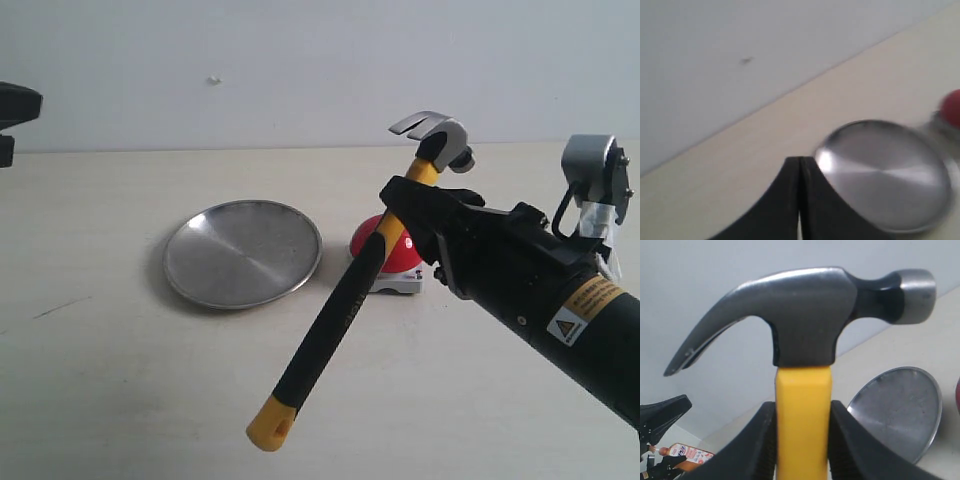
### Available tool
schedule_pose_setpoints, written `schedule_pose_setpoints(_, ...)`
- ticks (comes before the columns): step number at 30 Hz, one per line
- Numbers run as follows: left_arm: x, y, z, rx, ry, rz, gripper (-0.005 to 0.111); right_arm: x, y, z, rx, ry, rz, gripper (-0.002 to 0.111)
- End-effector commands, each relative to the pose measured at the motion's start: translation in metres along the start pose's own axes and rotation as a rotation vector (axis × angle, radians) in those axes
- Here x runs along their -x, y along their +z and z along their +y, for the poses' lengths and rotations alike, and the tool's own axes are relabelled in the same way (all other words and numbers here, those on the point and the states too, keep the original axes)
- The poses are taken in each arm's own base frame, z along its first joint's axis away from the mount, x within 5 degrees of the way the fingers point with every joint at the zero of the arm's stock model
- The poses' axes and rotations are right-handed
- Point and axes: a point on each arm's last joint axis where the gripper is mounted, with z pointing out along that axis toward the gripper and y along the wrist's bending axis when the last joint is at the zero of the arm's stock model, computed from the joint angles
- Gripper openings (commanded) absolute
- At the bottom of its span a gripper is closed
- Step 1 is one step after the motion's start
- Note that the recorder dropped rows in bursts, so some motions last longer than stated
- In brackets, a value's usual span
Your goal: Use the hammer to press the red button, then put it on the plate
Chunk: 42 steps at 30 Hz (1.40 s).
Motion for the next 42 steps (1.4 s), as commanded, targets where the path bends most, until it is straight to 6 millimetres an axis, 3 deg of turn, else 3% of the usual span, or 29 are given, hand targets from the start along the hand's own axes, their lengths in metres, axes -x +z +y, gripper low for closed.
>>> schedule_pose_setpoints(1, -0.005, -0.008, 0.037, 0.497, 0.174, 0.166, 0.0, 0.008, 0.002, 0.009, 0.073, -0.032, -0.067, 0.0)
schedule_pose_setpoints(4, -0.007, -0.014, 0.047, 0.732, 0.226, 0.296, 0.0, 0.008, 0.002, 0.009, 0.071, -0.038, -0.069, 0.0)
schedule_pose_setpoints(6, -0.007, -0.01, 0.044, 0.74, 0.228, 0.391, 0.0, 0.008, 0.002, 0.009, 0.071, -0.04, -0.069, 0.0)
schedule_pose_setpoints(9, -0.011, 0.002, 0.039, 0.634, 0.202, 0.613, 0.0, 0.008, 0.002, 0.009, 0.071, -0.04, -0.069, 0.0)
schedule_pose_setpoints(14, -0.01, 0.023, 0.016, 0.221, -0.08, 0.885, 0.0, 0.008, 0.002, 0.009, 0.071, -0.031, -0.069, 0.0)
schedule_pose_setpoints(18, 0.003, 0.033, -0.016, -0.17, -0.186, 0.787, 0.0, 0.008, 0.002, 0.009, 0.071, -0.031, -0.069, 0.0)
schedule_pose_setpoints(20, 0.02, 0.039, -0.037, -0.399, -0.298, 0.597, 0.0, 0.008, 0.002, 0.009, 0.07, -0.029, -0.067, 0.0)
schedule_pose_setpoints(22, 0.033, 0.042, -0.049, -0.51, -0.335, 0.468, 0.0, 0.008, 0.002, 0.008, 0.067, -0.015, -0.067, 0.0)
schedule_pose_setpoints(25, 0.044, 0.048, -0.068, -0.569, -0.327, 0.375, 0.0, 0.008, 0.002, 0.008, 0.065, 0.007, -0.067, 0.0)
schedule_pose_setpoints(30, 0.058, 0.052, -0.11, -0.639, -0.123, 0.305, 0.0, 0.005, 0.006, -0.002, 0.024, 0.196, -0.078, 0.0)
schedule_pose_setpoints(35, 0.064, 0.05, -0.137, -0.712, 0.025, 0.264, 0.0, 0.001, 0.017, -0.01, -0.009, 0.239, -0.089, 0.0)
schedule_pose_setpoints(37, 0.062, 0.048, -0.143, -0.731, 0.077, 0.286, 0.005, -0.001, 0.018, -0.013, -0.02, 0.239, -0.086, 0.0)
schedule_pose_setpoints(41, 0.057, 0.046, -0.145, -0.77, 0.103, 0.332, 0.043, -0.001, 0.019, -0.013, -0.017, 0.238, -0.088, 0.0)
schedule_pose_setpoints(42, 0.056, 0.047, -0.147, -0.773, 0.09, 0.34, 0.046, -0.001, 0.019, -0.012, -0.01, 0.238, -0.093, 0.0)
